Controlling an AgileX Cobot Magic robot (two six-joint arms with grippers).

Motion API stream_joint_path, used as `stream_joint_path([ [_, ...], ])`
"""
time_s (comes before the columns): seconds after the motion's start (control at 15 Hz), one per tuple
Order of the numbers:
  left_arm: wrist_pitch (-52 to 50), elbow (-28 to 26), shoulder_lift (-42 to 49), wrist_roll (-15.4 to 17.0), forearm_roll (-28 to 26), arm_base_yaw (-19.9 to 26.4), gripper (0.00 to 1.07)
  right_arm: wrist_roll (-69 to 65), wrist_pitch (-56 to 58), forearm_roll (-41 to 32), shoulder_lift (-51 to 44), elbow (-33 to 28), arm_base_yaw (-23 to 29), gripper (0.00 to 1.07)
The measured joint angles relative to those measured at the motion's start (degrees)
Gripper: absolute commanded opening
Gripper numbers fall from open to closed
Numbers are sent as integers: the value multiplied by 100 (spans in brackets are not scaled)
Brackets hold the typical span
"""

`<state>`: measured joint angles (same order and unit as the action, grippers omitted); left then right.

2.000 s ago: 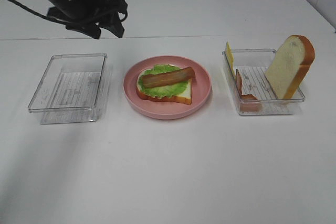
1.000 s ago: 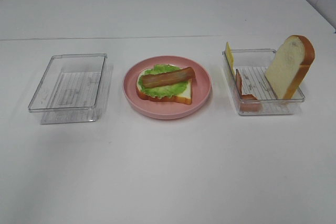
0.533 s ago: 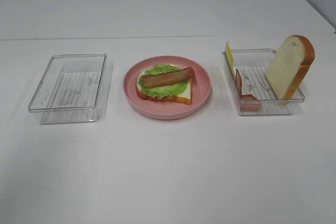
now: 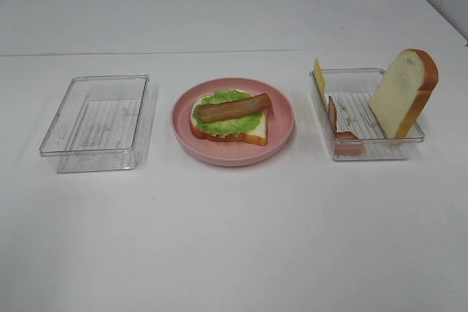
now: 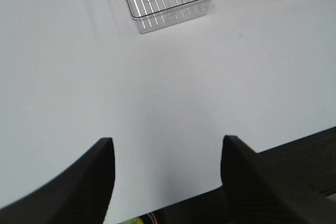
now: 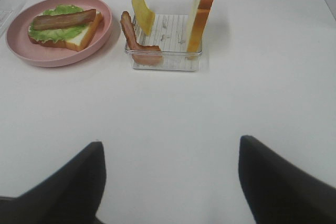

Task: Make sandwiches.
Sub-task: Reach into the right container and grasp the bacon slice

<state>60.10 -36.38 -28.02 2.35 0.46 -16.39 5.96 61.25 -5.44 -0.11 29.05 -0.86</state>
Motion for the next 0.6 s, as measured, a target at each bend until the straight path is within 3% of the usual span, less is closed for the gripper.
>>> stream_joint_path([
  [0.27, -6, 659, 963, -92, 97, 0, 58, 0, 0, 0, 0, 0, 0, 69],
  [0.6, 6, 779, 2086, -92, 103, 0, 58, 0, -481, 0, 86, 86, 0, 69],
])
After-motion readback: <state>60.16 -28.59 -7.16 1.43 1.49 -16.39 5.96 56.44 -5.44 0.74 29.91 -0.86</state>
